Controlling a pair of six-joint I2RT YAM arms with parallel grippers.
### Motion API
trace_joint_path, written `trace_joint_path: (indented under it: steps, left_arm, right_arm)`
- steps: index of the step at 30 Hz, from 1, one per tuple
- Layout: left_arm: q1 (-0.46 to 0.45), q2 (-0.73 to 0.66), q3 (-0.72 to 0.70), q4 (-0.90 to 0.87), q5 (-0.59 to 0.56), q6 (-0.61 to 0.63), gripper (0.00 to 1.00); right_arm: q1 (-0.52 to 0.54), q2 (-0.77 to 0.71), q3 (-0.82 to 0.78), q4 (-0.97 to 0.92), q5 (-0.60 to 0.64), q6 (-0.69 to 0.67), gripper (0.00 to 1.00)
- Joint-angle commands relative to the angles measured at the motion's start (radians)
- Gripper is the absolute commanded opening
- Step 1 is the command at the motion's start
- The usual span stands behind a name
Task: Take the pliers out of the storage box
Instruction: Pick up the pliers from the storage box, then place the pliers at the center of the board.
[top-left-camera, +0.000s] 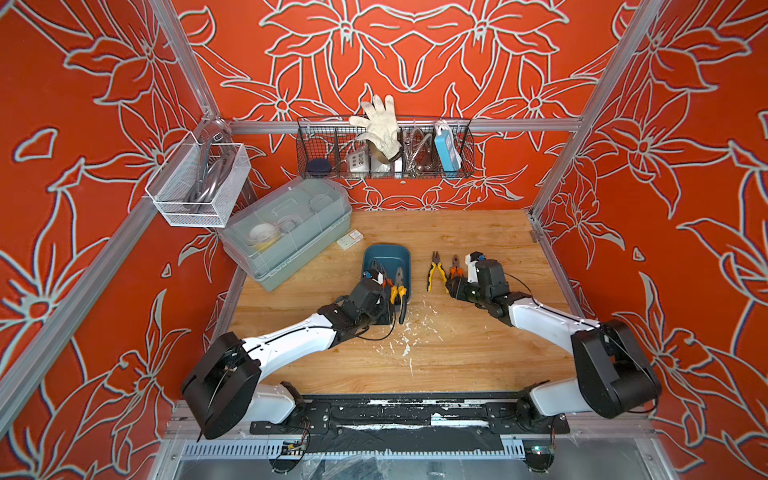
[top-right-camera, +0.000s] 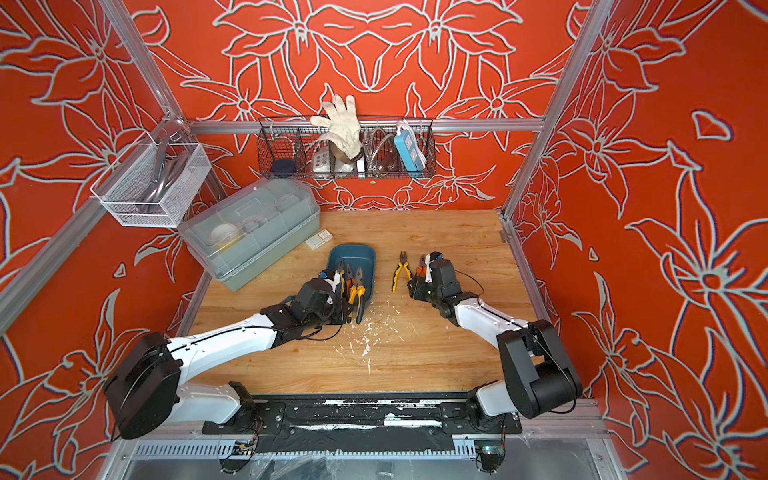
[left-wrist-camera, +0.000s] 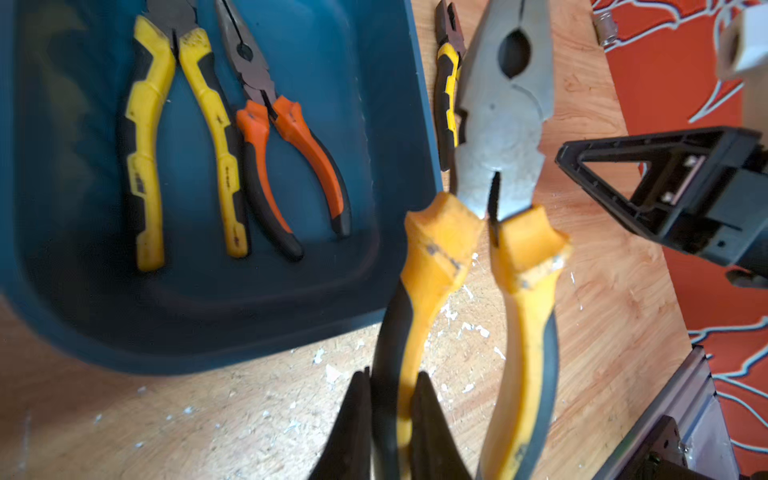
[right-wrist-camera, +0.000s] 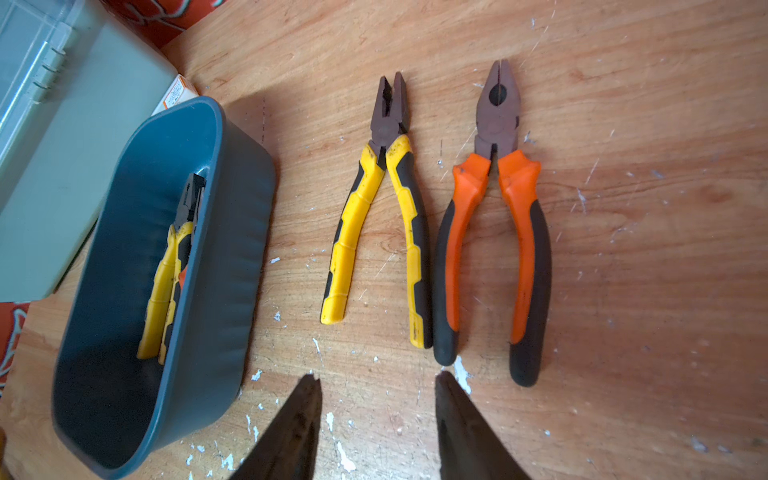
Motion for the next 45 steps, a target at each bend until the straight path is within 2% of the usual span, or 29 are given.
trace_joint_path:
  steps: [1,4,10,16,20,27,45]
  left_arm:
    - [-0.007,-0.001,0.030,0.096,-0.005,0.036,0.00]
    - [-0.009,0.034,0.052,0.078,0.017,0.043,0.00]
    - [-0.012,0.061,0.050,0.090,0.025,0.048,0.00]
    - [-0.012,0.084,0.061,0.093,0.044,0.053,0.00]
    - [-0.013,0.086,0.064,0.094,0.055,0.050,0.00]
    - [-0.013,0.092,0.066,0.097,0.068,0.049,0.00]
    - [-0.019,0.075,0.062,0.104,0.089,0.034,0.00]
  right_arm:
    - [0.007,-0.007,-0.004,0.018,-0.003,0.004,0.48]
    - [0.007,-0.018,-0.009,0.024,-0.030,0.008,0.48]
    - [0.010,-0.038,-0.027,0.062,-0.189,0.060,0.51]
    - [0.023,-0.066,-0.068,0.176,-0.296,0.225,0.52]
    - [0.059,-0.108,-0.107,0.257,-0.296,0.317,0.53]
    - [0.125,-0.100,-0.025,0.206,-0.295,0.314,0.57]
    - [0.245,0.118,0.168,0.180,-0.260,0.272,0.56]
